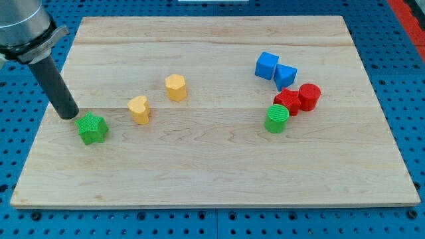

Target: Slide the green star towards the bottom center

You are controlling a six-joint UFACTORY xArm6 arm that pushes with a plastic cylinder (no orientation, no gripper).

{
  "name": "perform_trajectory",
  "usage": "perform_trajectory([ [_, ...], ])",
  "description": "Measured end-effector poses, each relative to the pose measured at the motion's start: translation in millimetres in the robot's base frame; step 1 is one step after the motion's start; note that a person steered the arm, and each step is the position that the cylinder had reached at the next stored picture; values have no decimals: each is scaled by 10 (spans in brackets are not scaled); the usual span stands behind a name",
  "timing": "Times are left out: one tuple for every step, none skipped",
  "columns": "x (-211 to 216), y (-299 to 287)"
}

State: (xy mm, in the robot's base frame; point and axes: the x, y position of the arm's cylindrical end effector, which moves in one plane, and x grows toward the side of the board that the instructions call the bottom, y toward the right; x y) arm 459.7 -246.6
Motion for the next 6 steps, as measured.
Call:
perform_trajectory([
  [87, 22],
  [182, 172],
  [287, 336],
  [389, 493],
  [495, 673],
  [605, 884],
])
